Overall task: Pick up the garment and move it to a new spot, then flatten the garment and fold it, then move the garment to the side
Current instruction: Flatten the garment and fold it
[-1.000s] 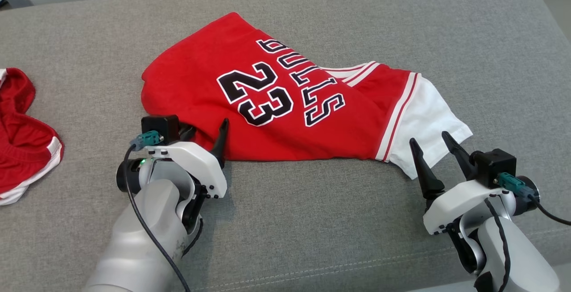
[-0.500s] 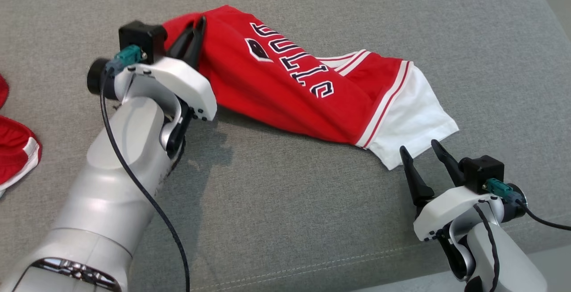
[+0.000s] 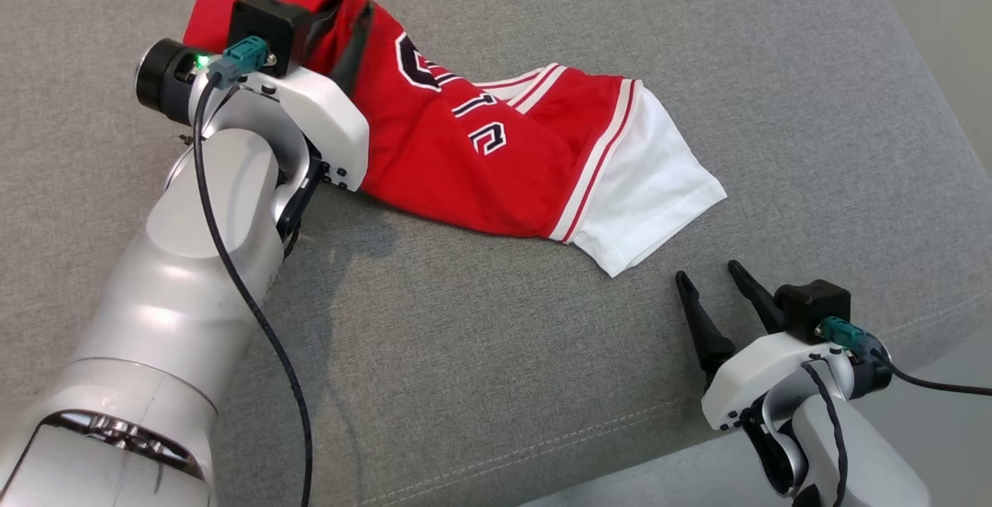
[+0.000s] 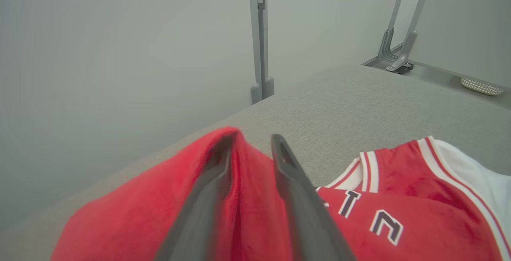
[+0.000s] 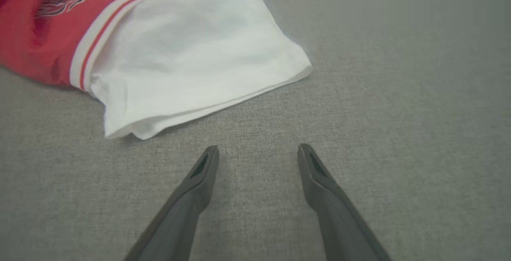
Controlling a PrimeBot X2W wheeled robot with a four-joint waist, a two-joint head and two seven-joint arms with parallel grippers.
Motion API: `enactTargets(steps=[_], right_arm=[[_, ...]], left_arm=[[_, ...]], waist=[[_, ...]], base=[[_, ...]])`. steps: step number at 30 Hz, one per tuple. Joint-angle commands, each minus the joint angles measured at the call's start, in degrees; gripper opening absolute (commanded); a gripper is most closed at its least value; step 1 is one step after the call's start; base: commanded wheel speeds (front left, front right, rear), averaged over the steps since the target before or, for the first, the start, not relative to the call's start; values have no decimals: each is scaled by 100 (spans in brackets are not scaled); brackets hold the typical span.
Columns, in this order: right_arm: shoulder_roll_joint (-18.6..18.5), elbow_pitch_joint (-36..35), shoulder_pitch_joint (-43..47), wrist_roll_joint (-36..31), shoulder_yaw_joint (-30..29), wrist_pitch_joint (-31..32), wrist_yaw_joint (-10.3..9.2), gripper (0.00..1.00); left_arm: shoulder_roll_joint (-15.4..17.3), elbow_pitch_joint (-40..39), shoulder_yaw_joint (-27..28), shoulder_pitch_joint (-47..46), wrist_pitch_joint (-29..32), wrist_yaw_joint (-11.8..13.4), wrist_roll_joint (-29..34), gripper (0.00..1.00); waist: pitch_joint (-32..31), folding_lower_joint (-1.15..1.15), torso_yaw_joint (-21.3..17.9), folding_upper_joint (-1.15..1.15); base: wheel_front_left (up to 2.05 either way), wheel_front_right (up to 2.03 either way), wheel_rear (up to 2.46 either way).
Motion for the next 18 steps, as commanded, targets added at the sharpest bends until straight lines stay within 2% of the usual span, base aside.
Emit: enactTargets(steps=[1,9,18], right_arm=[[27,-31,-28,73,130,-82,24,100],[-30,189,-44,177,120,-83,24,100],[-101,303,-95,226,144,-84,24,100]], left_arm=[[173,-27,62,-67,-33,-45,-36,100],[143,91,-204,134,-33,-123,-36,100],[79,94,-269,776,-33,-132,-560,100]], waist=[[26,0,-12,0],[1,0,366,0],[-178,0,929,0]], base=[[0,0,0],[0,0,0],[0,0,0]])
